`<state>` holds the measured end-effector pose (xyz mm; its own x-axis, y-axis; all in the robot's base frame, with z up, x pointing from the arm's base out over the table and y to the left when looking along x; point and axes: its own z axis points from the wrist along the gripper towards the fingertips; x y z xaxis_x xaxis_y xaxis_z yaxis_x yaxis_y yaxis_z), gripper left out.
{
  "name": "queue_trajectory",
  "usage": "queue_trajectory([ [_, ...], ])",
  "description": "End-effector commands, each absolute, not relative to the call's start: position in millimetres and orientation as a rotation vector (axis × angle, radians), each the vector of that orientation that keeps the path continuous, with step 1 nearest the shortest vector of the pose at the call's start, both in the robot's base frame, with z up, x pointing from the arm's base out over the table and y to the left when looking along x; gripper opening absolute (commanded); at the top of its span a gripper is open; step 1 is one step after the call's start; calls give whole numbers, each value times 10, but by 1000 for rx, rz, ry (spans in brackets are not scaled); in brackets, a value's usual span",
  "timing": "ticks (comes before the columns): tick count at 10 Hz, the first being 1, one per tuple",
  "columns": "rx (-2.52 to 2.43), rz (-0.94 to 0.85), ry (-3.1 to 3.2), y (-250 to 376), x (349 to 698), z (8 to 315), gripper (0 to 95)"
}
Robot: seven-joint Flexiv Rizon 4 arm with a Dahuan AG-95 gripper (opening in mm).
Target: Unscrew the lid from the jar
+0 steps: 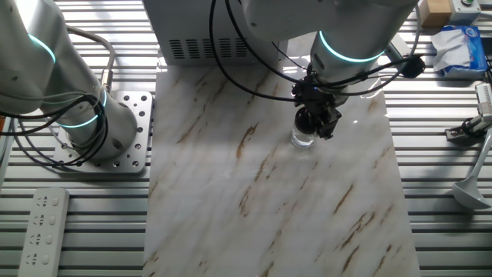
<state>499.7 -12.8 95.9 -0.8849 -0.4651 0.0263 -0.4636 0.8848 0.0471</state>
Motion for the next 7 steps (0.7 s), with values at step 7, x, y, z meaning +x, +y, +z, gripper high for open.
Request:
queue_trajectory([
  [7,747,-50,-3020,-121,4989,943,190],
])
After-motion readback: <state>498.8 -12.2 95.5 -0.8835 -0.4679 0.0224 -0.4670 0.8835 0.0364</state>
